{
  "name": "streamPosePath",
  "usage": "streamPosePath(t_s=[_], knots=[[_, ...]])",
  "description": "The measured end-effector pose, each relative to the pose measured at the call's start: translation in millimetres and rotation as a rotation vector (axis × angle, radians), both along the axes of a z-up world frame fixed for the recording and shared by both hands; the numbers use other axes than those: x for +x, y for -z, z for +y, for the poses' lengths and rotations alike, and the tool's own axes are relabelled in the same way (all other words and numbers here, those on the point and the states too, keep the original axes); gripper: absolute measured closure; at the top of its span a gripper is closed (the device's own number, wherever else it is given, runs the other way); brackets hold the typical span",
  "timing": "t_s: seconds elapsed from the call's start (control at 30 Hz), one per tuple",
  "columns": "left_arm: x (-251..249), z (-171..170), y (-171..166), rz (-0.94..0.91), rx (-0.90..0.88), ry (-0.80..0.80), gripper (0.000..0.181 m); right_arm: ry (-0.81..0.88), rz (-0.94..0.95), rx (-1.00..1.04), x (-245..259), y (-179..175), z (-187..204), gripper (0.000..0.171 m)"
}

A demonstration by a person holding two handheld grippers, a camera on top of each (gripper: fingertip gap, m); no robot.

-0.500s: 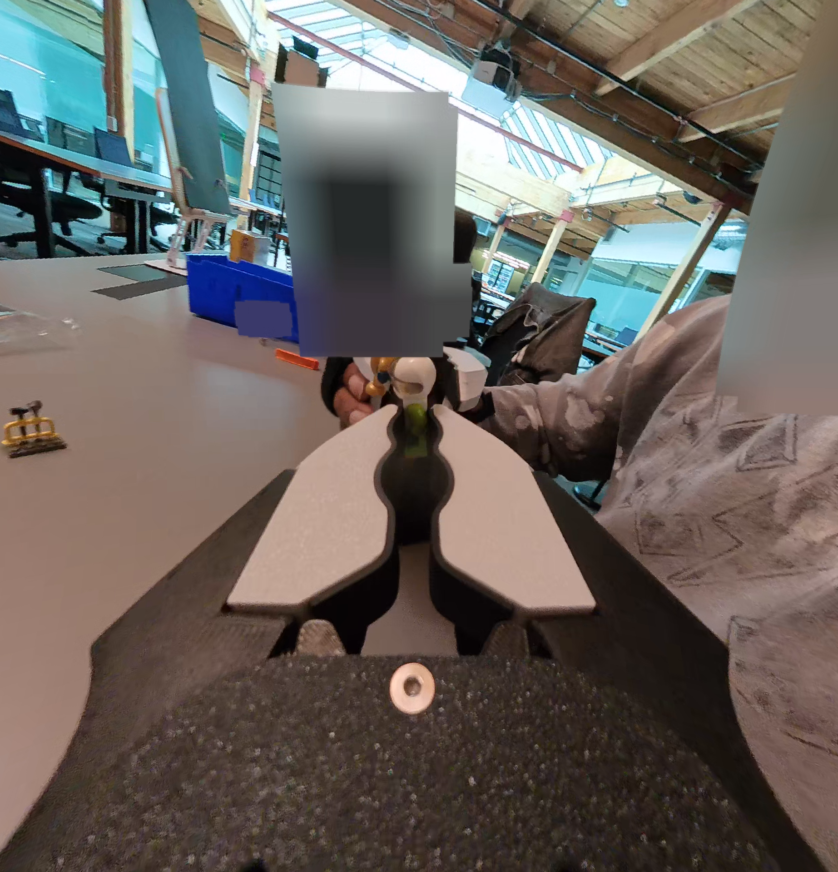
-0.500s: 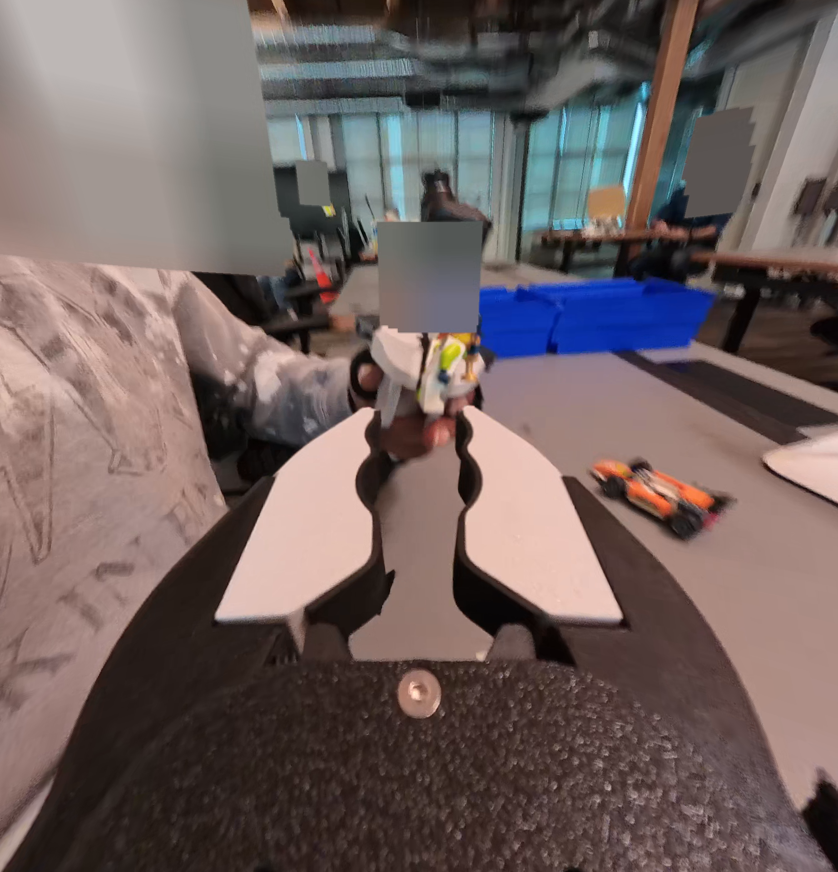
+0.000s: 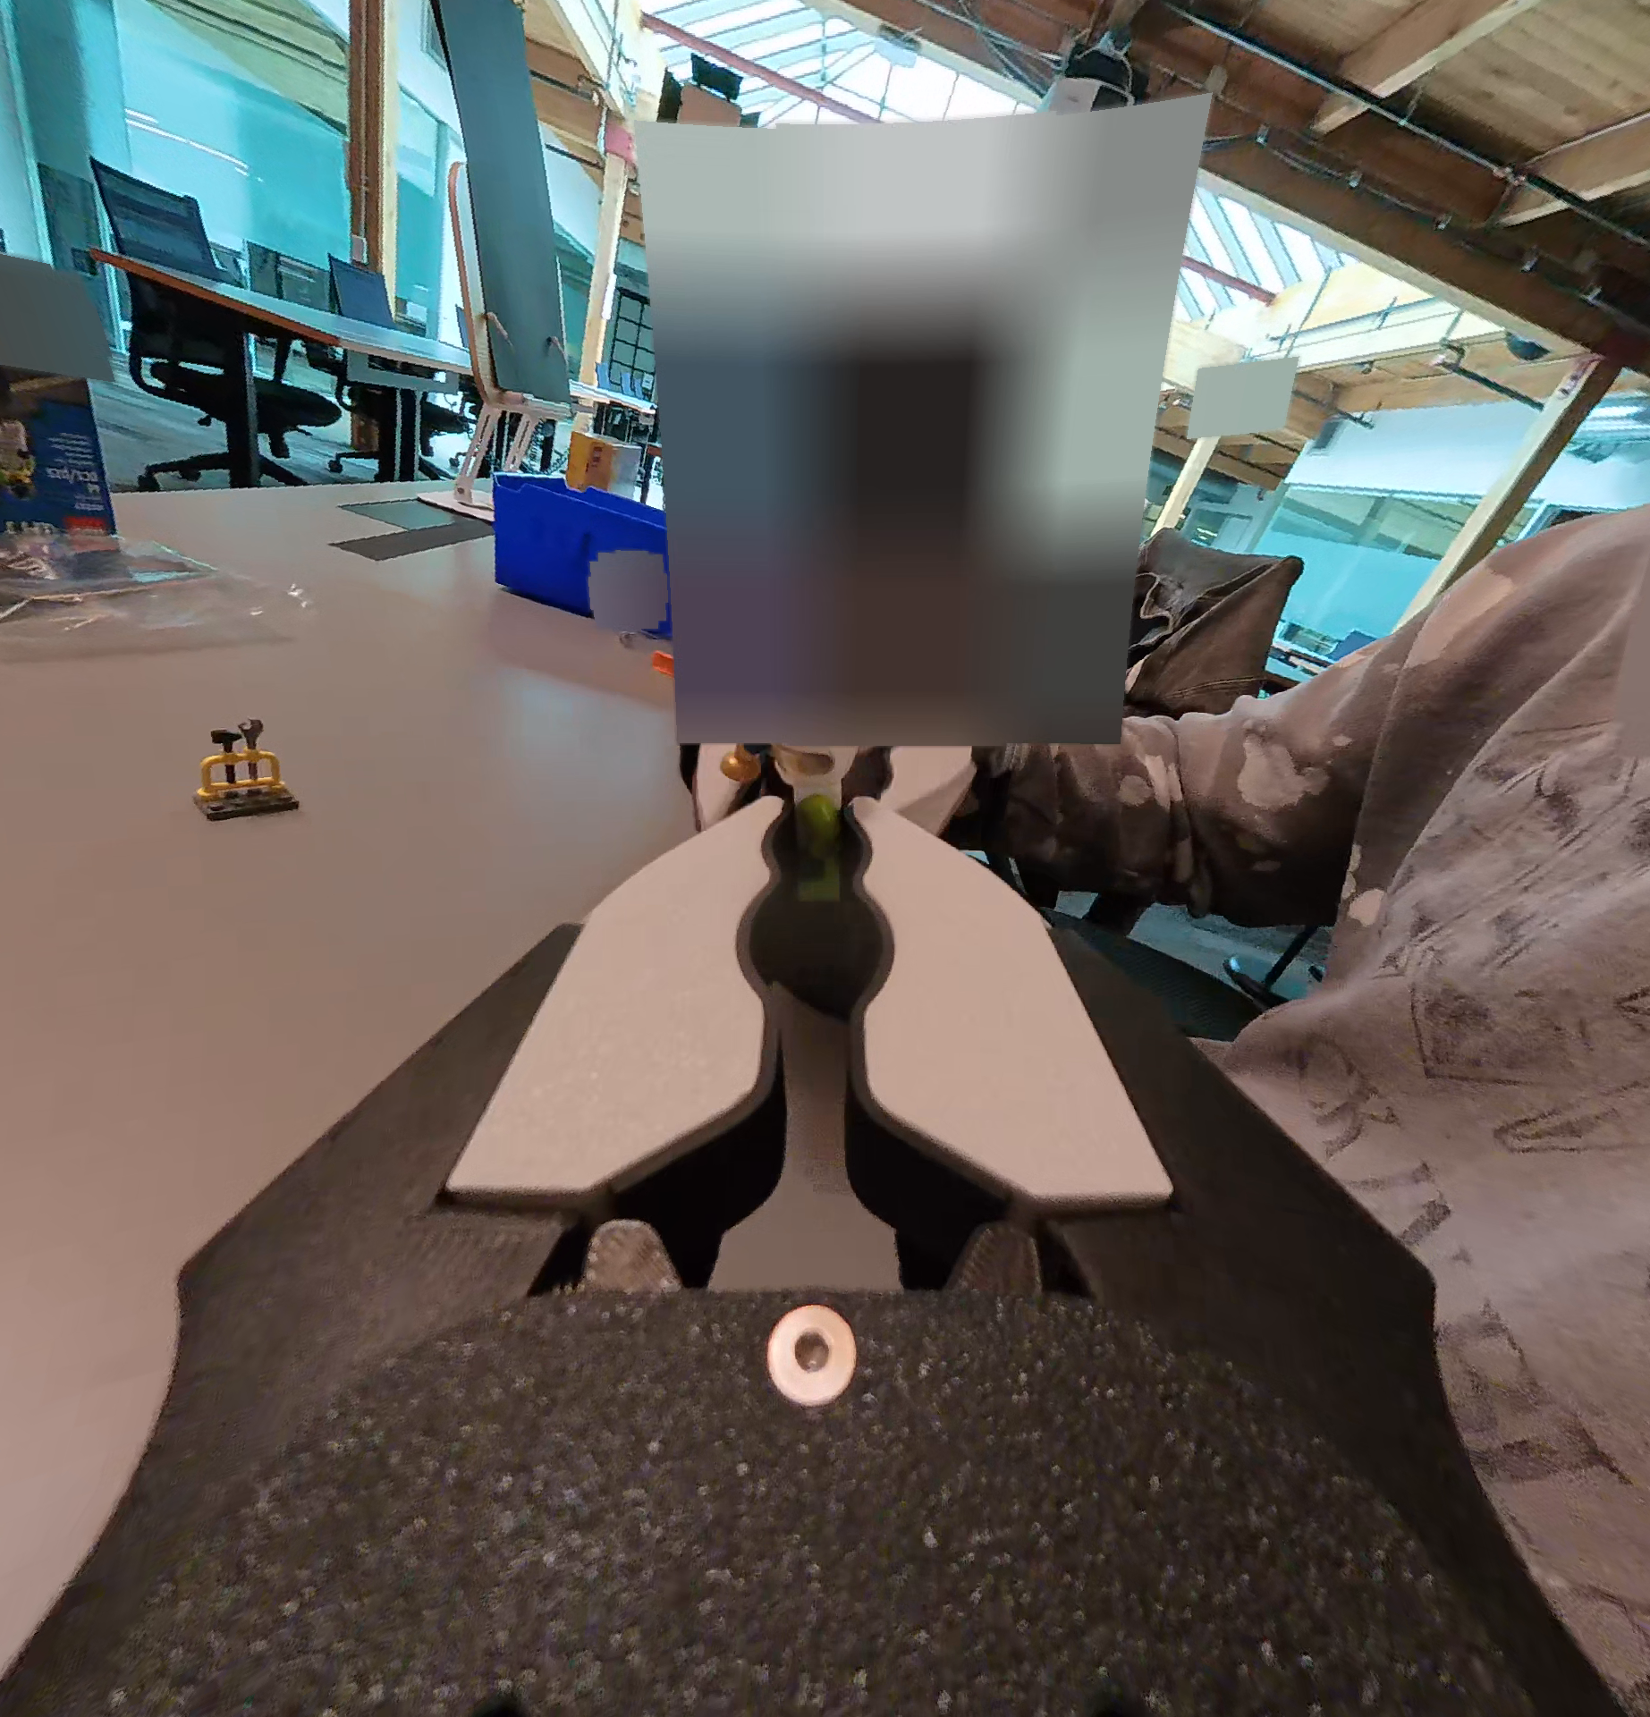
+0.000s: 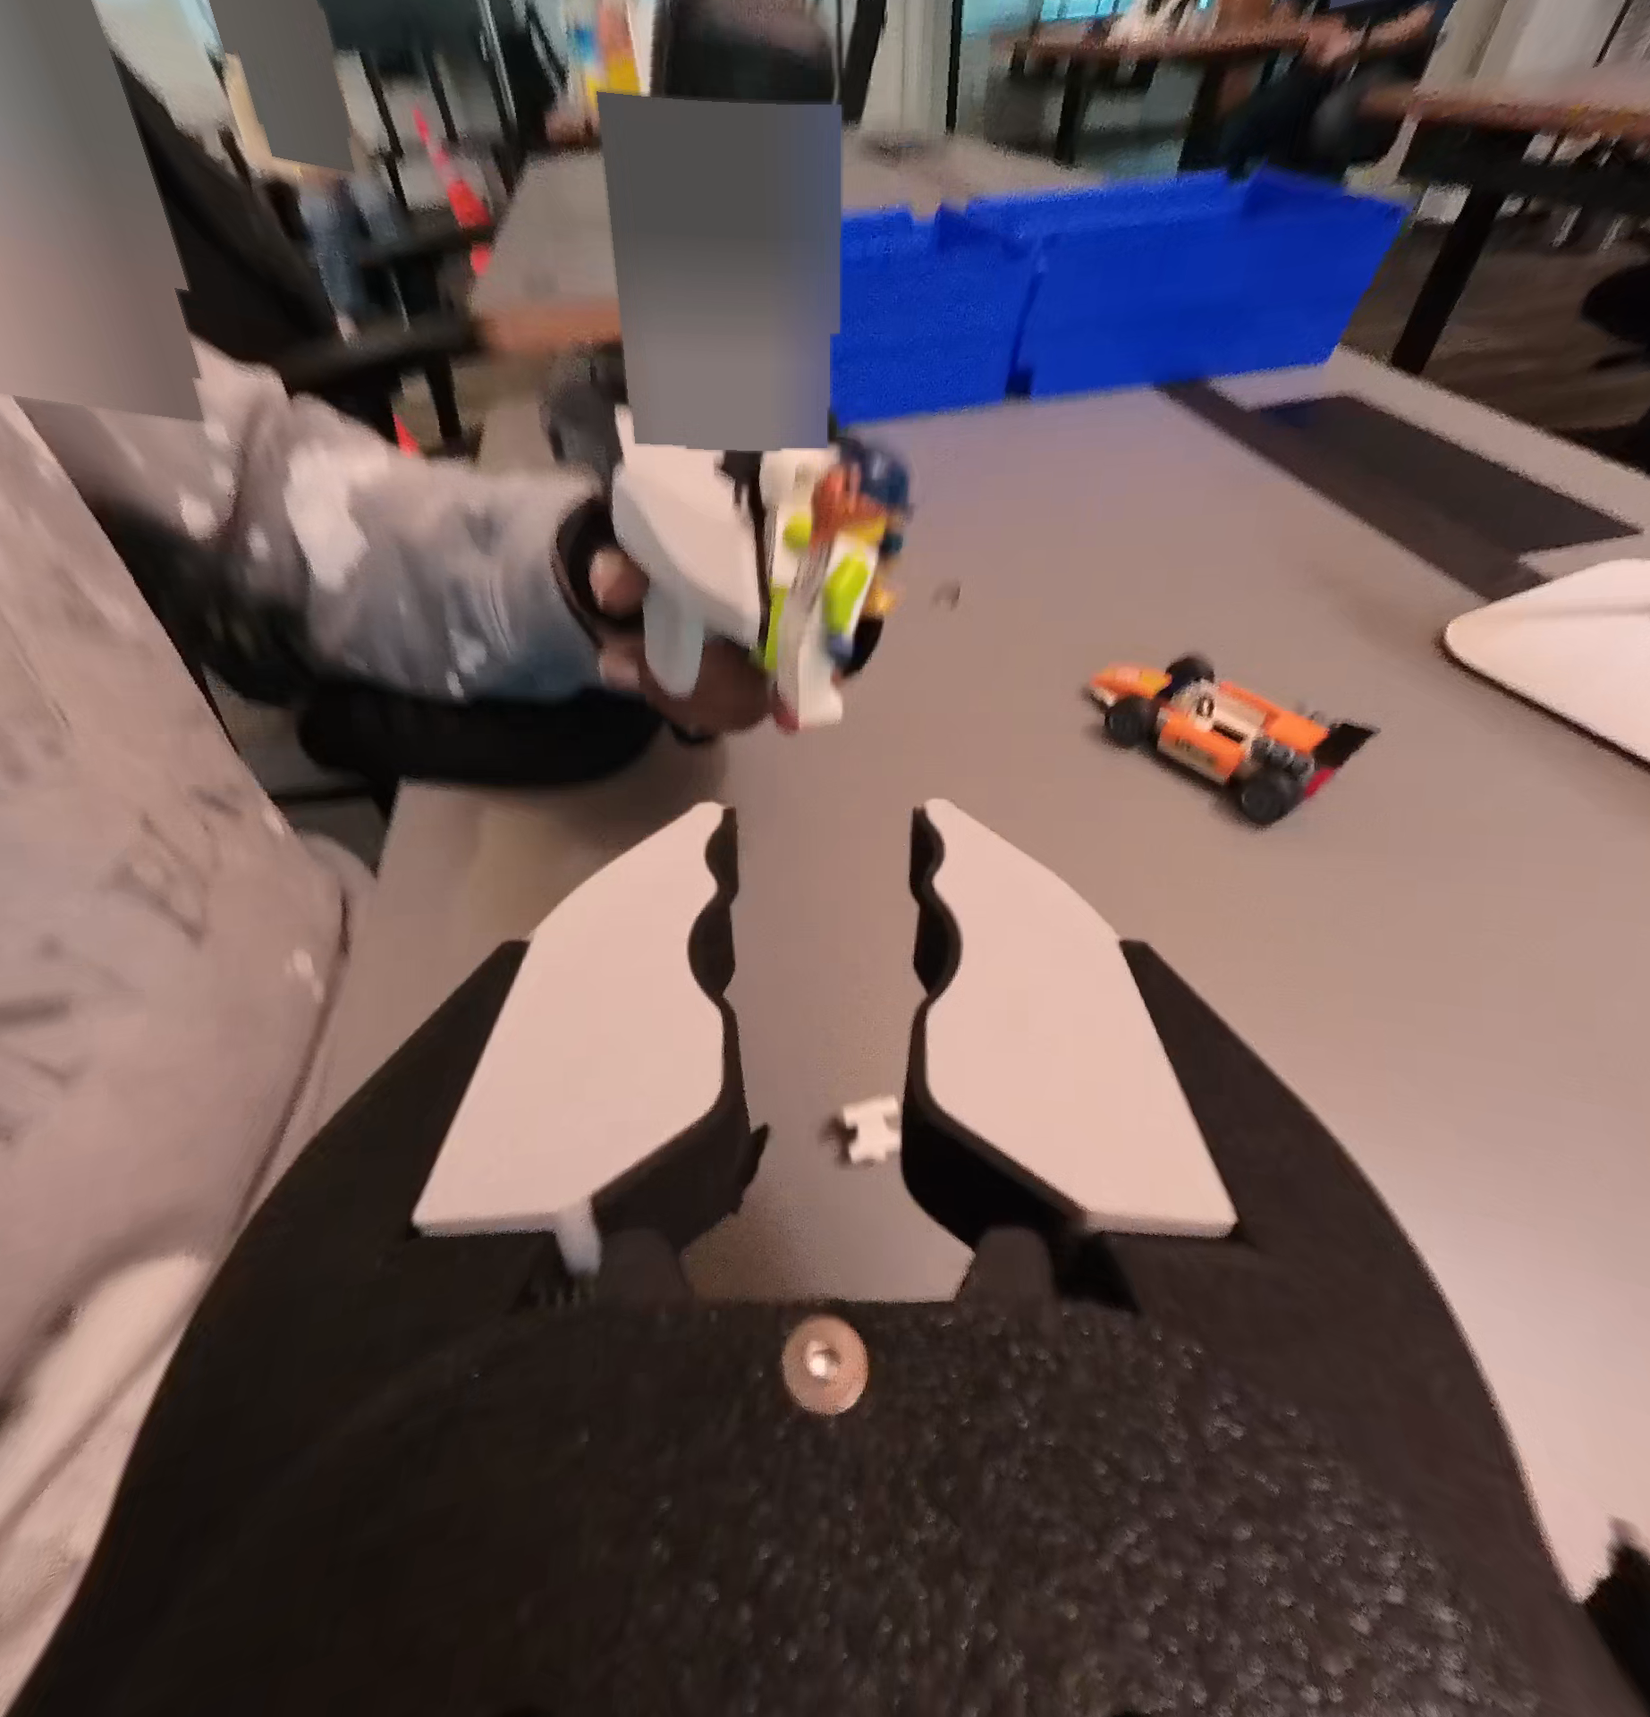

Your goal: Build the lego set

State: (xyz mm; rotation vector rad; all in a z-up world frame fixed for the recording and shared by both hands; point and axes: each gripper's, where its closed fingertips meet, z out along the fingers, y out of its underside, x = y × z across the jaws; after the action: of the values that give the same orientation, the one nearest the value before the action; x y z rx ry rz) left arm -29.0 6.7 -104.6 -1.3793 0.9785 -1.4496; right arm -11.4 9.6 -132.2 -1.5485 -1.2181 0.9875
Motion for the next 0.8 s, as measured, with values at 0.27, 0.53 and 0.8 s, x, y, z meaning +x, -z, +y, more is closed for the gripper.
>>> streamPosePath(t_s=[0.27, 0.53, 0.8], knots=[[0, -3, 4, -0.004, 0.064, 0.025, 0.173, 0.005, 0.067, 0.136, -19, -25, -4, 0.156], [-1, 5, 12, 0.028, 0.054, 0.004, 0.165, 0.021, 0.038, 0.199, -19, -16, 1, 0.163], [-14, 32, 23, 0.085, -0.074, -0.047, 0.141, 0.122, -0.108, 0.462, -11, 4, 34, 0.164]])
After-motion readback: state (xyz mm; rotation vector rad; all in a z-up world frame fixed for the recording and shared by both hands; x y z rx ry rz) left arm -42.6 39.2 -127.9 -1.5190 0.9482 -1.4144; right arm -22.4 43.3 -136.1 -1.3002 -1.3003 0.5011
